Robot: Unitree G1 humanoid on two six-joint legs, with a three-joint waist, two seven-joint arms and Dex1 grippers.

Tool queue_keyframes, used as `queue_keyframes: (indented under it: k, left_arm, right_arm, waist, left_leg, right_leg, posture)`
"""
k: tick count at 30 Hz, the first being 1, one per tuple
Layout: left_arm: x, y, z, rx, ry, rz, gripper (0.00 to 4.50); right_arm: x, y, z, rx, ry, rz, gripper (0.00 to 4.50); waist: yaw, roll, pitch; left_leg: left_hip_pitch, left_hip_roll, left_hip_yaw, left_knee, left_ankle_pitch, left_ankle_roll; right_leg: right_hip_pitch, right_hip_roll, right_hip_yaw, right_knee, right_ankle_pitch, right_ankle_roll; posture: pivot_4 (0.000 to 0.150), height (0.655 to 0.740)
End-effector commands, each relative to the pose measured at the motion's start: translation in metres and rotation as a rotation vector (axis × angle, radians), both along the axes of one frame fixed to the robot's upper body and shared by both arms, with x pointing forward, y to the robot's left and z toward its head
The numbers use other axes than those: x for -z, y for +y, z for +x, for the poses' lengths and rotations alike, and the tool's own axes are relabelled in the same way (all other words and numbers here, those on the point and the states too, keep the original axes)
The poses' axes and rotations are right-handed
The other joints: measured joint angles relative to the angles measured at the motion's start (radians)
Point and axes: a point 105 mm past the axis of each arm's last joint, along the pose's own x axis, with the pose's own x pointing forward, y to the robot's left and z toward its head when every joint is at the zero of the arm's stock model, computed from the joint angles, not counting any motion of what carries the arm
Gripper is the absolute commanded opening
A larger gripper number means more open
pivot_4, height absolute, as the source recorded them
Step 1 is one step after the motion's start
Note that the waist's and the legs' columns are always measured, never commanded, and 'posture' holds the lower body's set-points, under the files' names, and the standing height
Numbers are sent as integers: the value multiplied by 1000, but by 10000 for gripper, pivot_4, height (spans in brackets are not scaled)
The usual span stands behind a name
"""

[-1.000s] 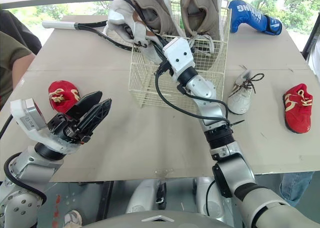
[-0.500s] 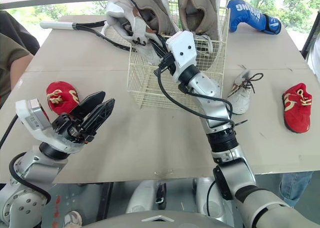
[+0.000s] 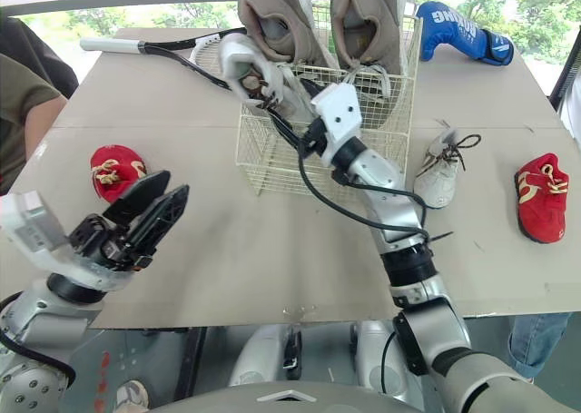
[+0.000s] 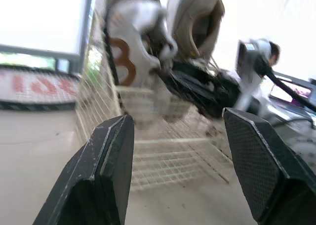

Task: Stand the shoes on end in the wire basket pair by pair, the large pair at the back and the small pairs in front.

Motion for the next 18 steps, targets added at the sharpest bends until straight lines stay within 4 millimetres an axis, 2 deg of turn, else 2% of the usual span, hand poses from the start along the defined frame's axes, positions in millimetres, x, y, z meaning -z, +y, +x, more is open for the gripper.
queue_keyframes:
  k: [1, 5, 7, 9, 10, 12, 13, 15, 17, 18]
  left_arm:
    - [-11, 2, -5, -14, -70, 15, 31306]
    - [-10, -1, -4, 7, -68, 20, 31306]
    - [-7, -12, -6, 89, -49, 43, 31306]
    - [-5, -26, -9, 190, -27, 61, 31306]
    - [-4, -32, -11, 243, -16, 80, 31306]
    - [-1, -39, -13, 314, 5, 103, 31306]
    - [0, -43, -14, 353, 16, 117, 33843]
    - [3, -50, -14, 412, 36, 148, 39643]
    - [4, -60, -13, 458, 44, 181, 44563]
    - [2, -66, -12, 485, 35, 183, 44563]
  right_arm:
    - [-14, -13, -12, -20, -34, 14, 33735]
    - [-21, -23, -31, -65, -57, -73, 33735]
    - [-25, -30, -40, -79, -43, -108, 33735]
    - [-33, -41, -57, -210, 51, -78, 33735]
    - [-36, -51, -58, -194, 73, -80, 33735]
    - [-41, -69, -60, -152, 108, -87, 38948]
    - [-44, -79, -60, -113, 128, -90, 42013]
    - [-45, -112, -53, 59, 162, -124, 45000]
    - [-45, -149, -49, 227, 187, -158, 45000]
    - [-39, -165, -49, 280, 235, -201, 45000]
  waist:
    - [-1, 1, 0]
    - [-1, 2, 2]
    - [0, 2, 2]
    - [2, 2, 2]
    - [5, 2, 3]
    - [11, 2, 3]
    - [14, 2, 3]
    - [18, 3, 3]
    - [22, 3, 3]
    - [30, 4, 4]
  left_leg:
    - [0, 0, 0, 0, 0, 0]
    - [-1, 0, 0, 0, 0, 0]
    - [-1, 0, 0, -1, 0, 0]
    - [-1, 0, 0, -1, 0, 0]
    - [-1, 0, 0, -1, 0, 0]
    - [-1, 0, 0, -1, 0, 0]
    - [-1, 0, 0, -1, 0, 0]
    - [-1, 0, 1, -1, 0, 0]
    - [-1, 0, 1, -1, 0, 0]
    - [-2, 0, 0, -1, 0, 0]
  right_leg:
    - [0, 0, 0, 0, 0, 0]
    - [-1, 1, 0, 0, 0, 0]
    - [-1, 1, 0, 0, 0, 0]
    - [-1, 1, 0, 0, 0, 0]
    - [-1, 1, 0, 0, 0, 0]
    - [-1, 1, 0, 0, 0, 0]
    - [-1, 1, 0, 0, 0, 0]
    - [-1, 1, 0, -1, 0, 0]
    - [-1, 1, 0, -1, 0, 0]
    - [-1, 1, 0, -1, 0, 0]
  posture:
    - [1500, 7400]
    - [1500, 7400]
    - [1500, 7400]
    - [1500, 7400]
    - [1500, 7400]
    - [1500, 7400]
    - [1500, 7400]
    - [1500, 7400]
    - [1500, 7400]
    - [1500, 7400]
